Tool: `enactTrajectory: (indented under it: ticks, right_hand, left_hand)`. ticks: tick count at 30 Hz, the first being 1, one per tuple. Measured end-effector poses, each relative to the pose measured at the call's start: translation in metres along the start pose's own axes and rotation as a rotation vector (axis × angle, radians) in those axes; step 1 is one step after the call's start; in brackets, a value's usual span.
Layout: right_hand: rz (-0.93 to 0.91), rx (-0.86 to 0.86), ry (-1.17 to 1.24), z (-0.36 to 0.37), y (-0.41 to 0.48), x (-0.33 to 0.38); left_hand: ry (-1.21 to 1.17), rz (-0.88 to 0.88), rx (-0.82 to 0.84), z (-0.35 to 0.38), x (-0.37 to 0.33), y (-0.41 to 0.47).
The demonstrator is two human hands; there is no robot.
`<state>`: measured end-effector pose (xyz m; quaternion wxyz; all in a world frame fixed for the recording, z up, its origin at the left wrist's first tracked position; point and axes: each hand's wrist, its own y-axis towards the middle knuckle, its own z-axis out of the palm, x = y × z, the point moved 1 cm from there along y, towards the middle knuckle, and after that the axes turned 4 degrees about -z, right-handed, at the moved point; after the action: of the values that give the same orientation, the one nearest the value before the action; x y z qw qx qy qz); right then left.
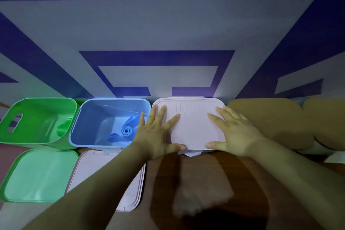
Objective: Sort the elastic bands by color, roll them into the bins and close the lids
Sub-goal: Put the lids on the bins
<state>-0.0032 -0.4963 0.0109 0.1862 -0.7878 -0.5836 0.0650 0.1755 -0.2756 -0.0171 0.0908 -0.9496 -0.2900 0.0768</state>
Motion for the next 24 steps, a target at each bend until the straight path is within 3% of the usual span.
enactTrajectory:
  ticks: [7, 17, 24]
  right_hand:
    - [-0.086, 0.053, 0.004, -0.009, 0.015, -0.003]
    - [0.022, 0.152, -0.022, -0.027, 0.019, 0.009]
    - [0.030, -0.053, 0.077, -0.013, -0.050, 0.058]
  left_hand:
    - [-0.021, -0.014, 0.019, 0.000, -0.001, 0.000]
    - [-0.014, -0.053, 0.123, -0.009, -0.002, 0.000]
    - [-0.086, -0.083, -0.004, -0.017, -0.002, -0.082]
